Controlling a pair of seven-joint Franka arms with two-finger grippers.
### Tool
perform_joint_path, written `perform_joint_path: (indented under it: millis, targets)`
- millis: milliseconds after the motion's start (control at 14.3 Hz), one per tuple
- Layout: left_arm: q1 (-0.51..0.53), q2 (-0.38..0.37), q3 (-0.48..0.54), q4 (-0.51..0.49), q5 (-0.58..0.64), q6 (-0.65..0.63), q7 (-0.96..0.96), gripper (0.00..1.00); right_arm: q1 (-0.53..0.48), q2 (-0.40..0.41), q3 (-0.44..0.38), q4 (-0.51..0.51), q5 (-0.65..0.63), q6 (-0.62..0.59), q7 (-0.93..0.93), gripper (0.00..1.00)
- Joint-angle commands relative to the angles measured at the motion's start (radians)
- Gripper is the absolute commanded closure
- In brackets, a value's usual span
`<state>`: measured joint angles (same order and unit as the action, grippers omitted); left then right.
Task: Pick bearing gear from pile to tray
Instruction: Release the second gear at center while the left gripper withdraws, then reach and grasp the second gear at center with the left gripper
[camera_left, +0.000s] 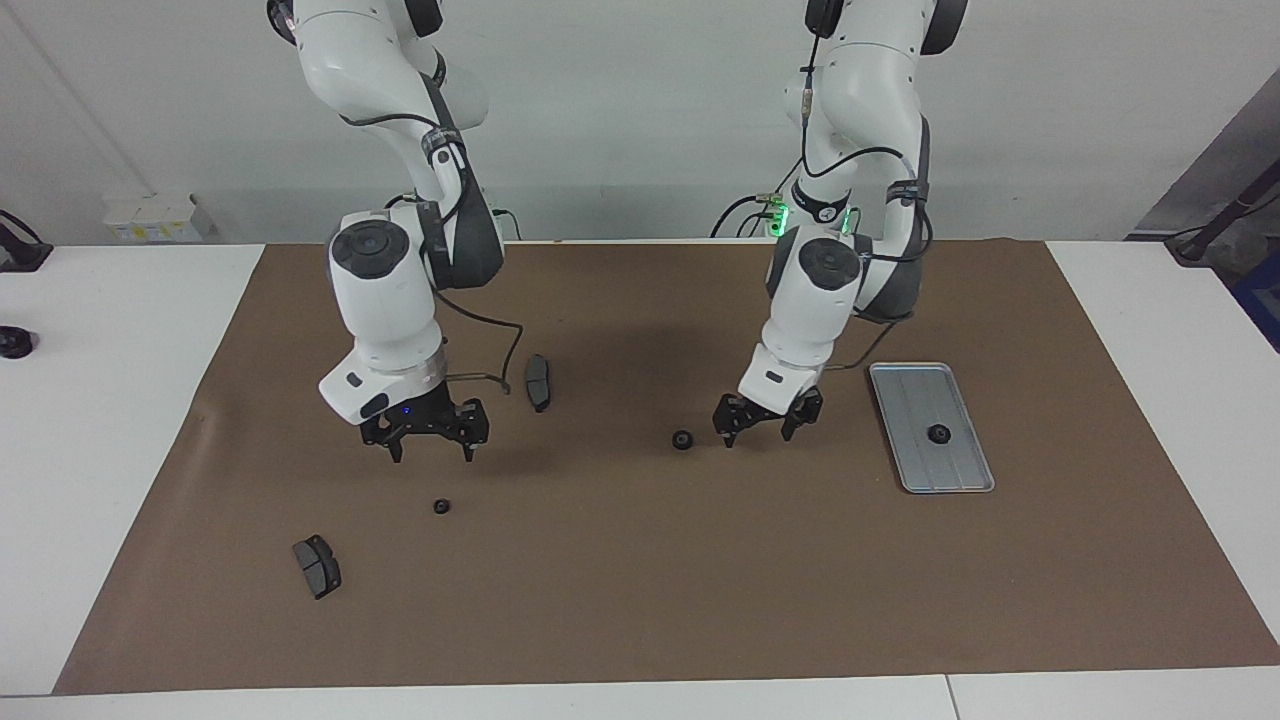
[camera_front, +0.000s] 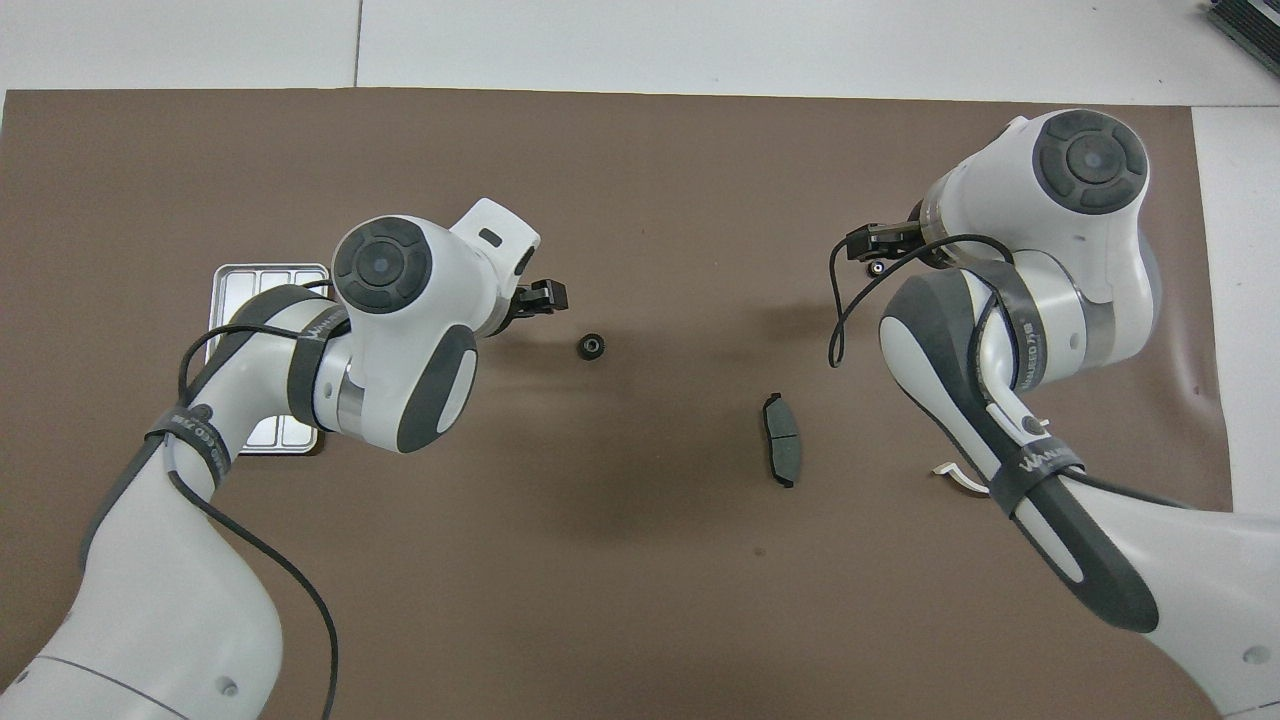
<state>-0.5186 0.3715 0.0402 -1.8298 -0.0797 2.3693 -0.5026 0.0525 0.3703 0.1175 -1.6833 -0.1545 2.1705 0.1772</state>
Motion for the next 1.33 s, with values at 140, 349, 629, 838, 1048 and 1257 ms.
perform_joint_path:
  millis: [140,349,629,838,1048,1257]
  targets:
    - [-0.092,0.109,0.023,0.109,0.023,0.043,-0.017,0.00,-0.046,0.090,0.017,0.008,0.018,0.075,-0.110,0.00]
    - [-0.109,0.121,0.020,0.098,0.035,0.108,-0.014,0.00,-0.036,0.137,0.016,0.010,0.016,0.132,-0.110,0.00]
    - [-0.124,0.122,0.020,0.061,0.041,0.122,0.001,0.00,-0.040,0.160,0.016,0.008,0.015,0.150,-0.128,0.45]
    - [-0.129,0.119,0.017,0.031,0.064,0.129,0.009,0.08,-0.040,0.168,0.016,-0.013,0.018,0.183,-0.128,0.47]
    - [-0.149,0.113,0.017,0.017,0.063,0.131,0.009,0.26,-0.043,0.170,0.016,-0.024,0.018,0.193,-0.125,0.47]
    - [-0.150,0.110,0.017,0.010,0.063,0.119,0.009,0.52,-0.046,0.170,0.016,-0.035,0.018,0.209,-0.127,0.49]
